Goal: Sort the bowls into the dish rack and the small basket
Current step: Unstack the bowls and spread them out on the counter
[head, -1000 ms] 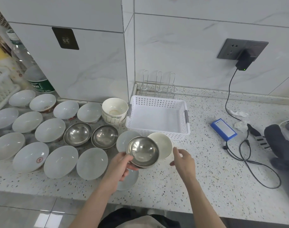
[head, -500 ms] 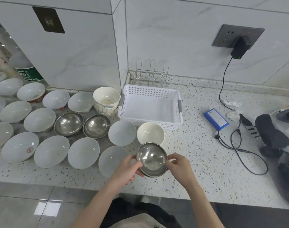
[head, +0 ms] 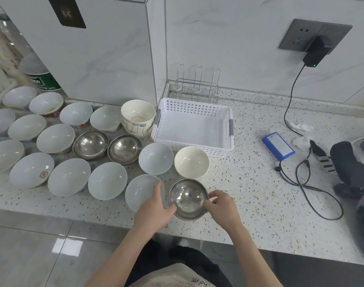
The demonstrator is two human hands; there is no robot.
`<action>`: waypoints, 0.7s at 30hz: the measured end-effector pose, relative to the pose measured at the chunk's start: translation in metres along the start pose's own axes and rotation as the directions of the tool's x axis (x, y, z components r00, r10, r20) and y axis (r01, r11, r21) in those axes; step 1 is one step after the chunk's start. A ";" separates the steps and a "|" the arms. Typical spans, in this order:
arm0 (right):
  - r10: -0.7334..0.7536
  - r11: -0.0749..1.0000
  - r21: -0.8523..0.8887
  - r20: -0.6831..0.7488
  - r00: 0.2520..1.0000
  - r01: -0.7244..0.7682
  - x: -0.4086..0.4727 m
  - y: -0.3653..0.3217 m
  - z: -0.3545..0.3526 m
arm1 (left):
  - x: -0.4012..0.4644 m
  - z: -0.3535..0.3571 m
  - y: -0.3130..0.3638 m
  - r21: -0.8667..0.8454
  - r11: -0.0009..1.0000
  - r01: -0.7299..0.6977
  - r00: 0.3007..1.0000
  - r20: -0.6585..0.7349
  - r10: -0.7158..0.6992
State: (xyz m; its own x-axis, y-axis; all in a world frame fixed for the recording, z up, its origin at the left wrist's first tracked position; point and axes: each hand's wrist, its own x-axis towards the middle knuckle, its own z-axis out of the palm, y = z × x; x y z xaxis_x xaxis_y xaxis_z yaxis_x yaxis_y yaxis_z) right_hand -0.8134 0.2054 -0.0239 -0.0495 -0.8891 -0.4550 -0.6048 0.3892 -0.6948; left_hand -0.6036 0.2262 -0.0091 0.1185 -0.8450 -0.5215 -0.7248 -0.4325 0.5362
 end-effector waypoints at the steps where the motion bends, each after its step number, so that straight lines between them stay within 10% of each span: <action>1: -0.003 1.000 -0.006 0.000 1.000 0.003 0.000 0.000 0.001 | 0.000 0.000 0.000 0.025 1.000 -0.006 1.000 -0.005 0.006; 21: 0.033 0.999 -0.010 0.050 0.998 -0.032 0.003 0.001 0.008 | 0.008 0.006 -0.001 0.256 0.965 -0.056 0.989 -0.116 0.088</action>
State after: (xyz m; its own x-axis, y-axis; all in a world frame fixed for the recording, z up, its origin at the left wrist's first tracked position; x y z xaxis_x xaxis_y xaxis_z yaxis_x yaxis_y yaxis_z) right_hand -0.8074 0.2049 -0.0304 -0.0297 -0.8629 -0.5045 -0.6106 0.4153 -0.6744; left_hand -0.6062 0.2217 -0.0176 0.1326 -0.9105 -0.3916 -0.8796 -0.2902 0.3768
